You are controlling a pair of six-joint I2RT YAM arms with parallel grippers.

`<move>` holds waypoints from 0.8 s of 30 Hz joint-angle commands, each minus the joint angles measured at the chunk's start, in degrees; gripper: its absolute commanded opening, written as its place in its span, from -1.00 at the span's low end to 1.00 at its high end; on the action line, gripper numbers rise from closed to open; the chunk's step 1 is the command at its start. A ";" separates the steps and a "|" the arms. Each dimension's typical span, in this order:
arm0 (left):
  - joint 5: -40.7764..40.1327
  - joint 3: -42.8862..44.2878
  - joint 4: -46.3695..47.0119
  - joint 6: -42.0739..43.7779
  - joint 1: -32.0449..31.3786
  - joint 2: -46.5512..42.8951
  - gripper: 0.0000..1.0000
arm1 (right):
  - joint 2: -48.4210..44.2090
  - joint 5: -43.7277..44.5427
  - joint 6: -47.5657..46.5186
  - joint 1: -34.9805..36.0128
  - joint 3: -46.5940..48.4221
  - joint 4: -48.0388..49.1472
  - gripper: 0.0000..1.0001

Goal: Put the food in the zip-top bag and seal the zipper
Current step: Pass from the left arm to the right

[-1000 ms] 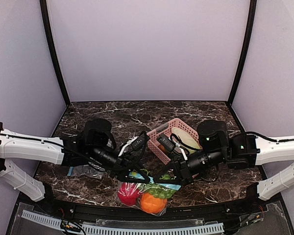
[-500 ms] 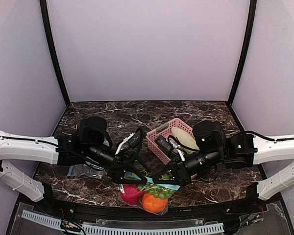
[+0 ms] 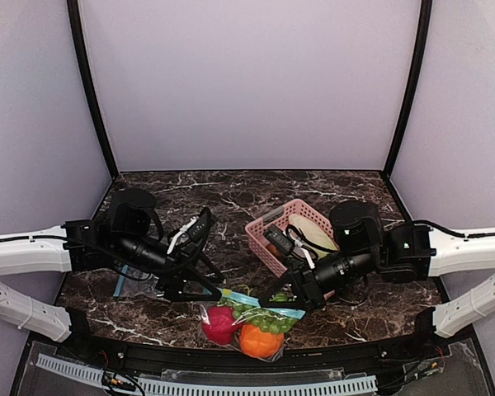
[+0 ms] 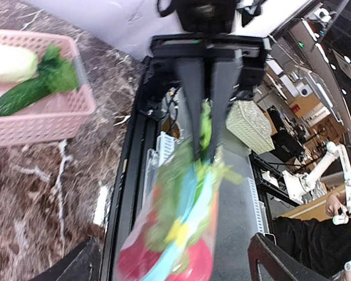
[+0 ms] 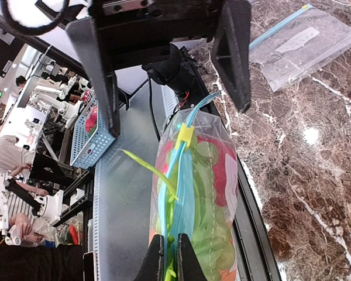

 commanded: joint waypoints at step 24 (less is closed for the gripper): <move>0.56 -13.59 33.05 -21.39 -1.64 -0.30 0.72 | -2.03 3.25 -0.23 -0.46 -0.24 7.53 -1.00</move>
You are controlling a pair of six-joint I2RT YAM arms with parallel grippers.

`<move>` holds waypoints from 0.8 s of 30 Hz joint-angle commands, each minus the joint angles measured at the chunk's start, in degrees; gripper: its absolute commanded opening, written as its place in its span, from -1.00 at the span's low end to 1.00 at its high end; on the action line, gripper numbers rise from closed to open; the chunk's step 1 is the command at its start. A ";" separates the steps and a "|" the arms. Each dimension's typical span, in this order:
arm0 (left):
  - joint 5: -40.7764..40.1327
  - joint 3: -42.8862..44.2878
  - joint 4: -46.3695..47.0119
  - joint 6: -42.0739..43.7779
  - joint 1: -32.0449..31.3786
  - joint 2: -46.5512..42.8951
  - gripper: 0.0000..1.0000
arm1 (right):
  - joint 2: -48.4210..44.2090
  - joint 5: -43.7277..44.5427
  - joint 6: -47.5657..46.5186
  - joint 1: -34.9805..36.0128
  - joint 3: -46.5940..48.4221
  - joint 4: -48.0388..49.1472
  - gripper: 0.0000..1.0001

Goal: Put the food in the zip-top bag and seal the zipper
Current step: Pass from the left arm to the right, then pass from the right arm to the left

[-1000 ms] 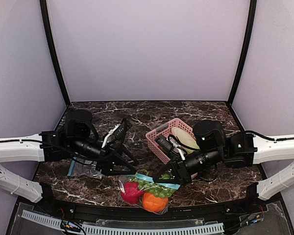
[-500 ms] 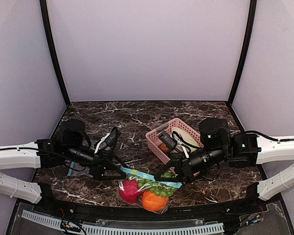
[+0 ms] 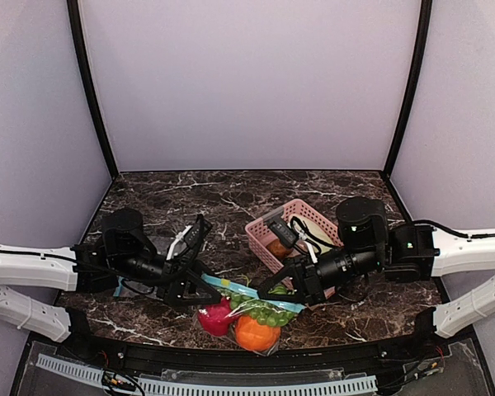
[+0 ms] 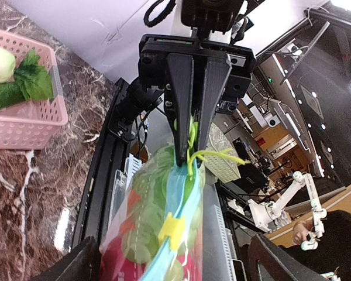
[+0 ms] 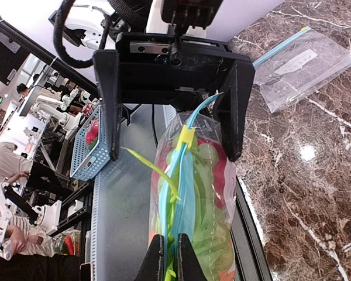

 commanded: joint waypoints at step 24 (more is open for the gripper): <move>-1.09 -0.29 8.96 -1.38 -1.30 4.00 -0.95 | 1.94 3.08 2.73 -0.31 -0.37 5.38 -0.96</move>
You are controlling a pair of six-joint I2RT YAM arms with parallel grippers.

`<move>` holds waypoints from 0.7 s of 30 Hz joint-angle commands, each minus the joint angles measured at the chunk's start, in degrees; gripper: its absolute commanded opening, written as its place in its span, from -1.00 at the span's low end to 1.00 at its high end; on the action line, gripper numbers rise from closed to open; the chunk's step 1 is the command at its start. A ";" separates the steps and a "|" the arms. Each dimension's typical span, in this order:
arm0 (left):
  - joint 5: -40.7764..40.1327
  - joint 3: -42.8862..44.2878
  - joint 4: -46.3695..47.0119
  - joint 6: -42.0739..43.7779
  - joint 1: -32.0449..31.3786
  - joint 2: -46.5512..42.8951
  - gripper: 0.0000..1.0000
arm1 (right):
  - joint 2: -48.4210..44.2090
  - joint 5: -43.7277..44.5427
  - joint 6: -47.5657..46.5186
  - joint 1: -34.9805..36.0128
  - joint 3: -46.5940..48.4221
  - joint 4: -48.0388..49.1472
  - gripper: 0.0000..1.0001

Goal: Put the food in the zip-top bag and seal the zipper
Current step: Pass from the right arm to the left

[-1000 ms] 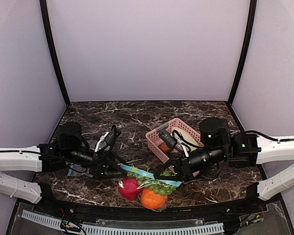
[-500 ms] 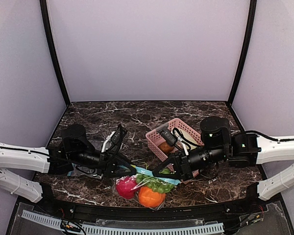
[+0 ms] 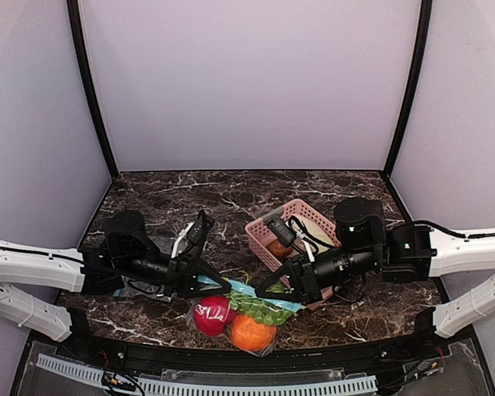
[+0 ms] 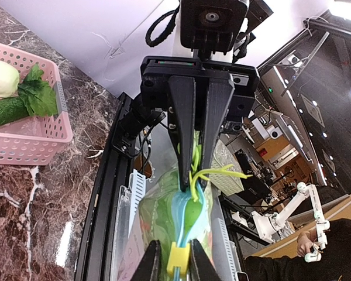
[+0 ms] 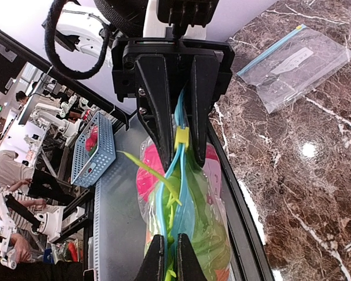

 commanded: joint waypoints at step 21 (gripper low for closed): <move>-2.97 -1.11 -10.43 4.15 0.94 -7.93 -0.28 | 0.09 1.56 0.58 -0.41 -0.80 4.61 -1.00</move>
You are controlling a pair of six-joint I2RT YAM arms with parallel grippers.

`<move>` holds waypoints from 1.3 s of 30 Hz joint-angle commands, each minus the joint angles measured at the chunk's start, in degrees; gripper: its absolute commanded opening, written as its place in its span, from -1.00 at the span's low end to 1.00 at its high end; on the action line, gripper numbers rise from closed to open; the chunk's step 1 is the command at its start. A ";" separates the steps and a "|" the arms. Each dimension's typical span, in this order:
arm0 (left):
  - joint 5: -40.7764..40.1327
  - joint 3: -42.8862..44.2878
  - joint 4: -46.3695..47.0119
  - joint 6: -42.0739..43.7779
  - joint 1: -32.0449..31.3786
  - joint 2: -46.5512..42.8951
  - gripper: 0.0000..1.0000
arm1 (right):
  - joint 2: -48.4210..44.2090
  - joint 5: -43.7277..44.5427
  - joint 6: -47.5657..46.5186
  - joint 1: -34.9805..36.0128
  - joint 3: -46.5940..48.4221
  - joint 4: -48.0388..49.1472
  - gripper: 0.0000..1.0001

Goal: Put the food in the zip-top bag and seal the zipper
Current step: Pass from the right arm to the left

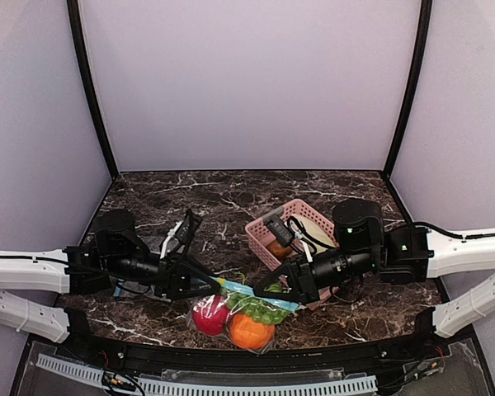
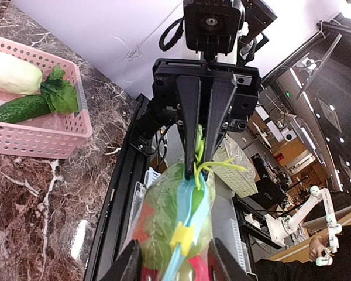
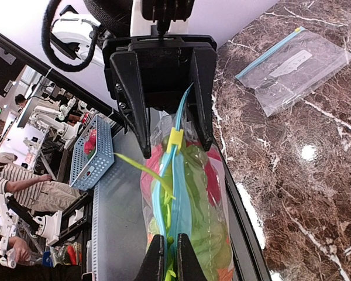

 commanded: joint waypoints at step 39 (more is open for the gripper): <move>3.85 -0.95 0.83 0.19 0.10 3.16 -0.64 | -1.70 0.76 1.42 -0.73 -1.01 3.89 -0.87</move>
